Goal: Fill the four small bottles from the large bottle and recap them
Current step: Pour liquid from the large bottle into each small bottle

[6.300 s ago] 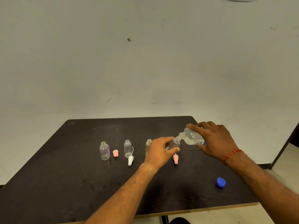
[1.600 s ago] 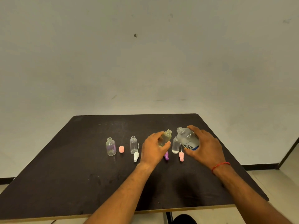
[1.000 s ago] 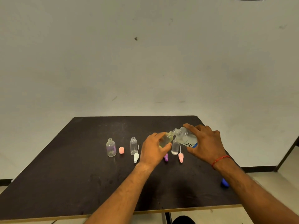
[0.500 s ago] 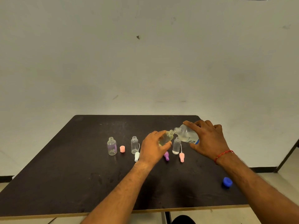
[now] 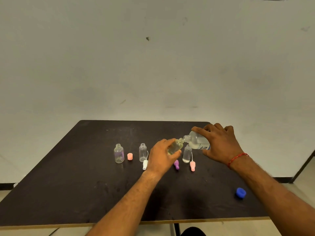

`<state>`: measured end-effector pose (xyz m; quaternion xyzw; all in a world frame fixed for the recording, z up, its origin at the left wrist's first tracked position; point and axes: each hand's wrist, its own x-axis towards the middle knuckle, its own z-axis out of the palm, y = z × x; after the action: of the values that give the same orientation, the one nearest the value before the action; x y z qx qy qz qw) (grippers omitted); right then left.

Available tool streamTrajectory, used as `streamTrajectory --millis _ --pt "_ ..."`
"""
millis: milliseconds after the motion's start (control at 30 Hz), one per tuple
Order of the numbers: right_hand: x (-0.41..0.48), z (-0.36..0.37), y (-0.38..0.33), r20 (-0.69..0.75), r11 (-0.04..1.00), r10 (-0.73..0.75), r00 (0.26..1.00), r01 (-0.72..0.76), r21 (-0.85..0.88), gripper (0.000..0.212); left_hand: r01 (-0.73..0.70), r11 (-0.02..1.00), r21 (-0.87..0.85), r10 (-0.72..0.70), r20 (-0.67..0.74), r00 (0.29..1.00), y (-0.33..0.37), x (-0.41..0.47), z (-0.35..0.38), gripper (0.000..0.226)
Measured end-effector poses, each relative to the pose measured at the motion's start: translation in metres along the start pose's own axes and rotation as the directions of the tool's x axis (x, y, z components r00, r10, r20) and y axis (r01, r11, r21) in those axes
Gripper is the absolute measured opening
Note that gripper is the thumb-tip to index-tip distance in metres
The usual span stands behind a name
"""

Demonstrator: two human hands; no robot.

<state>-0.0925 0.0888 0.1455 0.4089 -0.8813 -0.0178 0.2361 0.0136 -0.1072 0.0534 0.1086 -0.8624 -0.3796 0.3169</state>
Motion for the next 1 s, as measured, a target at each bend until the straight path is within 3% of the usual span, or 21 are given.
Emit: streamTrajectory --millis 1000 --pt "0.0081 -0.0076 0.0013 0.037 0.996 -0.048 0.998 0.051 -0.072 0.081 0.005 1.0 -0.029 -0.005 -0.005 1.0 -0.0009 -0.0015 0.0014 0.04"
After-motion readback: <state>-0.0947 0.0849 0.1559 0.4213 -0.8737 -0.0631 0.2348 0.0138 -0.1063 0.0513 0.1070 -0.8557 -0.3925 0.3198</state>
